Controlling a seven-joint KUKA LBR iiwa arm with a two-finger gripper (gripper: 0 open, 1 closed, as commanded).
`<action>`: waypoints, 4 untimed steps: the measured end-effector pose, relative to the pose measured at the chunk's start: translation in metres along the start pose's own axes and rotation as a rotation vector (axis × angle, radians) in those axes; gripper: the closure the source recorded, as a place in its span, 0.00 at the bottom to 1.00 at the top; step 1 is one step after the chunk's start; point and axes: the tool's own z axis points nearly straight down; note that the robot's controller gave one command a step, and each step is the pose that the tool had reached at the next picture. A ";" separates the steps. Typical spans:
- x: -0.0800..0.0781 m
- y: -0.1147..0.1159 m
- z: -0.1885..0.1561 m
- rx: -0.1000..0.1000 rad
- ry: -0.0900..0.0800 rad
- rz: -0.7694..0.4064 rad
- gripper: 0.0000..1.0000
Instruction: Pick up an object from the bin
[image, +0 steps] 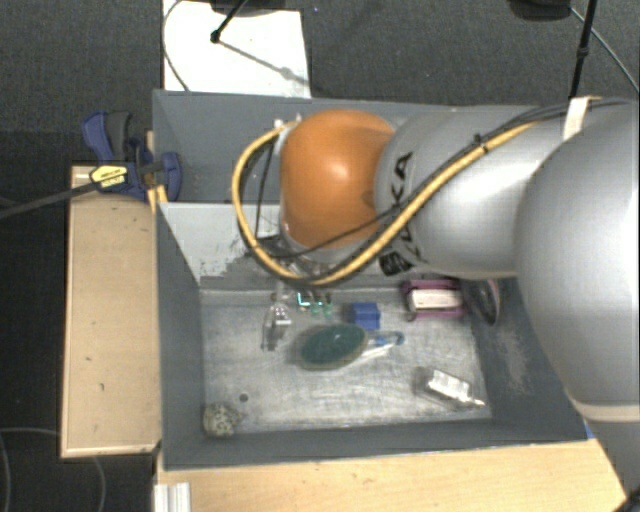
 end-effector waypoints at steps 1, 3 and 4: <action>-0.005 -0.084 0.099 -0.003 -0.011 -0.258 0.00; 0.053 -0.171 0.095 0.001 -0.008 -0.040 0.00; 0.049 -0.168 0.093 -0.001 -0.020 -0.037 1.00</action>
Offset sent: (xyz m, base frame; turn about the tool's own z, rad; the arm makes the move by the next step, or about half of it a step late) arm 0.0030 -0.0841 -0.1007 -0.2619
